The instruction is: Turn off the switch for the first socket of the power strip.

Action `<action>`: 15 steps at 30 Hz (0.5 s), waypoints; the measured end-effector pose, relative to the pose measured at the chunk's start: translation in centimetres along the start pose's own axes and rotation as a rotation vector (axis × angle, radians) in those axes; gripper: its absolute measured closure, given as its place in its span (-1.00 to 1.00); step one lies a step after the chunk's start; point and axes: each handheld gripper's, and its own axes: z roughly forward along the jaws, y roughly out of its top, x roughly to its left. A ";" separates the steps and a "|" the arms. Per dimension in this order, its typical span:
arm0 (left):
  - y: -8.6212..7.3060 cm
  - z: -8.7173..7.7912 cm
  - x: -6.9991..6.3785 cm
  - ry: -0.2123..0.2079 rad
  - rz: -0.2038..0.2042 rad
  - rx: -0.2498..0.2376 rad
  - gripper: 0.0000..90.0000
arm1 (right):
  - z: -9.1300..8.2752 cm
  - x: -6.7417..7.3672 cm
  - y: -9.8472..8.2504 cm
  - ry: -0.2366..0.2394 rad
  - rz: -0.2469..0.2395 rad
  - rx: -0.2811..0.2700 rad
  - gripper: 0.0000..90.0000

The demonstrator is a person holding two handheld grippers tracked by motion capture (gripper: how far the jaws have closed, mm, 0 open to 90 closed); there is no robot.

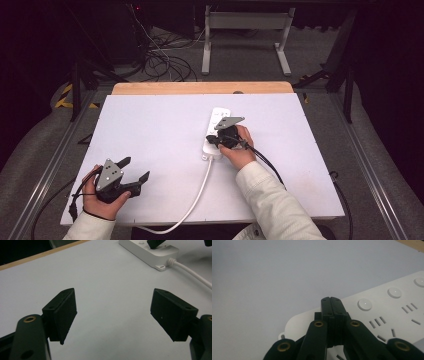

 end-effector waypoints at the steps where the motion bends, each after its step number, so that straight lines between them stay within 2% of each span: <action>1: 0.0 0.0 0.0 0.000 0.000 0.000 -0.52 | 0.0 0.0 0.0 0.000 0.002 0.000 1.00; 15: 0.0 0.0 0.0 0.000 -0.002 0.001 -0.52 | 0.0 0.2 0.0 -0.008 -0.008 0.001 1.00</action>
